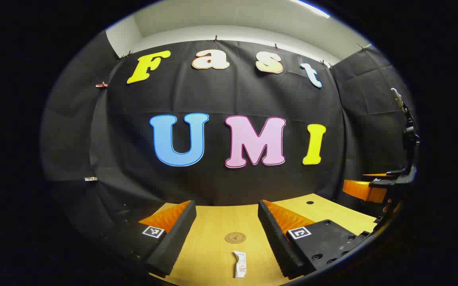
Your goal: Put the toothbrush and toothpaste on the desktop into the cup, then pick up the cup and place it on the coaster on the desktop.
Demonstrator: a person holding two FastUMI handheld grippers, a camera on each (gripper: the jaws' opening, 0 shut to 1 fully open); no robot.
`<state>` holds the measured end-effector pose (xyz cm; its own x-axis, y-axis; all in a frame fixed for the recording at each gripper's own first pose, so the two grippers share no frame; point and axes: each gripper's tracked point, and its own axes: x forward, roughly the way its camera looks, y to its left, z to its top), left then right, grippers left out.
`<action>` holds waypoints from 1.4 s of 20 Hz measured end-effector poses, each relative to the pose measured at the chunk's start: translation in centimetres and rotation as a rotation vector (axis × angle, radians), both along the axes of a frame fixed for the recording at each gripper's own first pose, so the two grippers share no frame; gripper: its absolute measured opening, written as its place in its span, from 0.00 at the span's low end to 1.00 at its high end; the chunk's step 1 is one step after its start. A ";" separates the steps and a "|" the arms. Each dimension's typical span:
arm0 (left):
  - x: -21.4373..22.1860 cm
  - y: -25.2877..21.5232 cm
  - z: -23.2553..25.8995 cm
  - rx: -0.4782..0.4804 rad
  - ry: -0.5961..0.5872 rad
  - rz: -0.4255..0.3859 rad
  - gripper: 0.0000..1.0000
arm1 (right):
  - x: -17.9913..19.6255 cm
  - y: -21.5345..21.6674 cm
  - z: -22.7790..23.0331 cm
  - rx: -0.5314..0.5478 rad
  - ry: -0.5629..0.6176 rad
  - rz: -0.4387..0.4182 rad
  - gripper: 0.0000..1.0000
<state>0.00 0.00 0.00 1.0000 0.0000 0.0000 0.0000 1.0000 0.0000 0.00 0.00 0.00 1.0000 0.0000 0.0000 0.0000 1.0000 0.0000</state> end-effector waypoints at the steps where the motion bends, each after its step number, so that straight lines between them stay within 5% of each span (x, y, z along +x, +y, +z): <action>1: 0.4 -0.1 0.1 0.005 -0.003 0.006 0.97 | 0.5 0.0 0.0 -0.002 0.000 0.010 0.98; 13: 2.7 -1.5 -2.5 -0.008 0.062 0.053 0.97 | 3.5 -2.7 -2.1 -0.019 0.062 0.044 0.98; 28: 5.6 -3.3 -7.3 -0.009 0.182 0.011 0.97 | 5.7 -3.2 -3.6 -0.010 0.124 0.100 0.98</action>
